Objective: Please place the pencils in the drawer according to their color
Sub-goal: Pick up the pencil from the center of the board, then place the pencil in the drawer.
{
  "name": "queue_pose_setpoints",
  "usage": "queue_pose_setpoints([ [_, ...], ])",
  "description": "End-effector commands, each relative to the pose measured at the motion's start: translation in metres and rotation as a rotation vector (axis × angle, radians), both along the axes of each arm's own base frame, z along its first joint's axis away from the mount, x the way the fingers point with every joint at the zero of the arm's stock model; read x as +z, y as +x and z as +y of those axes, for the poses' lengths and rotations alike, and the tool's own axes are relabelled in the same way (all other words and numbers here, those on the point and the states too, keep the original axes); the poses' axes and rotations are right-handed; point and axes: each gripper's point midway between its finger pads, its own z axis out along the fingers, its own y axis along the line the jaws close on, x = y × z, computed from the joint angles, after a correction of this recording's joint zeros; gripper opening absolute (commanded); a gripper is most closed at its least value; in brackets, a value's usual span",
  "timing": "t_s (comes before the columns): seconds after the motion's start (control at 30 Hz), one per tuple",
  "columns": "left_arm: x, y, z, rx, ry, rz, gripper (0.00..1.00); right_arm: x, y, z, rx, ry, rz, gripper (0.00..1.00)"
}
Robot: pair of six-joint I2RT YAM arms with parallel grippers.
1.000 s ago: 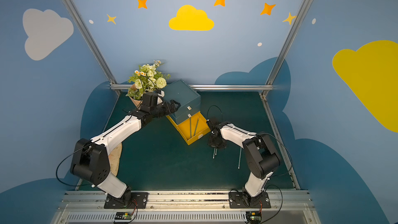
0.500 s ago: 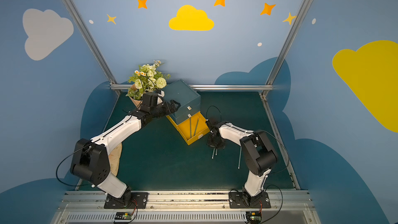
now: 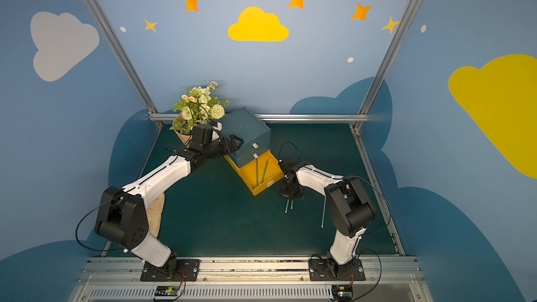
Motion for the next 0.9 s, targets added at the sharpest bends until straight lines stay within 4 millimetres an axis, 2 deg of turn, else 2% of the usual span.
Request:
queue_pose_setpoints([
  [0.0,-0.063,-0.024,0.004,-0.028,0.103,0.185,1.00,0.033,0.007,0.007,-0.022,0.074,-0.071,0.00],
  [0.23,-0.065,-0.025,0.004,-0.026,0.098,0.187,1.00,0.086,0.038,0.027,-0.034,0.188,-0.177,0.00],
  [0.4,-0.066,-0.026,0.004,-0.026,0.095,0.190,1.00,0.106,0.071,0.051,-0.036,0.248,-0.210,0.00],
  [0.5,-0.064,-0.025,0.004,-0.024,0.092,0.185,1.00,0.108,0.090,0.065,-0.049,0.278,-0.215,0.00],
  [0.63,-0.063,-0.025,0.003,-0.026,0.093,0.185,1.00,0.100,0.108,0.086,-0.071,0.320,-0.192,0.00],
  [0.73,-0.062,-0.025,0.004,-0.026,0.097,0.182,1.00,0.092,0.115,0.102,-0.066,0.332,-0.173,0.00],
  [0.87,-0.062,-0.025,0.004,-0.026,0.100,0.182,1.00,0.080,0.113,0.122,-0.035,0.325,-0.147,0.00],
])
